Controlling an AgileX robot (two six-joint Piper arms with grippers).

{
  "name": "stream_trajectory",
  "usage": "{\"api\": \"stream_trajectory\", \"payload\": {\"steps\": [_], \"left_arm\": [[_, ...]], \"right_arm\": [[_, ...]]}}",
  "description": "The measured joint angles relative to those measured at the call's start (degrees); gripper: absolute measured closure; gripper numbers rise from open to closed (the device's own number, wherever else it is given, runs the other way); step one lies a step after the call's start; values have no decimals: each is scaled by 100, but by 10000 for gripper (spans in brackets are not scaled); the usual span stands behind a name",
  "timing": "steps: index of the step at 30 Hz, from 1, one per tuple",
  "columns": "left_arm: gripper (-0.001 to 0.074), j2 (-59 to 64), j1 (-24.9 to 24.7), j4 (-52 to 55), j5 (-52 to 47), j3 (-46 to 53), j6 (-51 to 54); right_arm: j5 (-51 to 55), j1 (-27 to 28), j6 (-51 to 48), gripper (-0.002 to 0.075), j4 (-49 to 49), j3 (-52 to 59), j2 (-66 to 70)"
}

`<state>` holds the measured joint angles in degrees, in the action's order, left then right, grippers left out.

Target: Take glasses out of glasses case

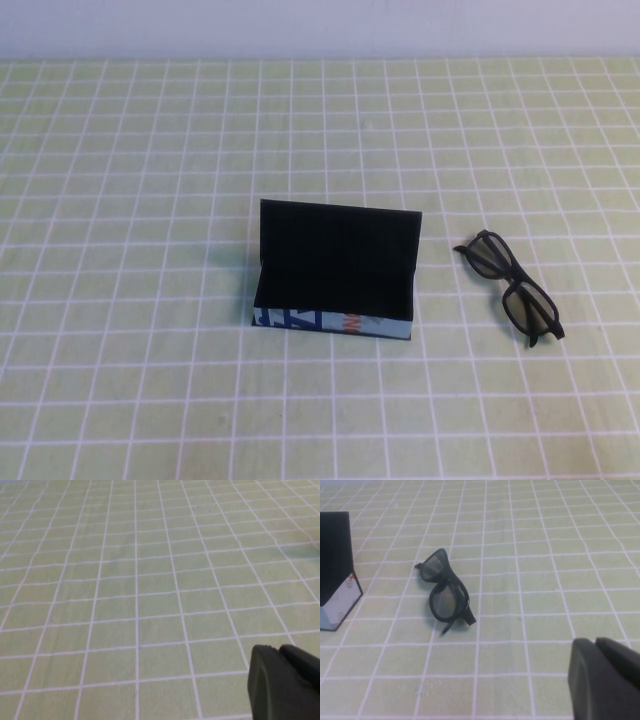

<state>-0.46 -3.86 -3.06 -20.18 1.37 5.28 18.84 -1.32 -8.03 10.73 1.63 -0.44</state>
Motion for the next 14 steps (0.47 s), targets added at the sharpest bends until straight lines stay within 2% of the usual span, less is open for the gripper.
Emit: {"api": "stream_trajectory", "payload": {"steps": [14], "left_arm": [[739,-22,0,65,-24,0,-47]], "right_arm": [[0,0,0,743,0,0,-3]]}}
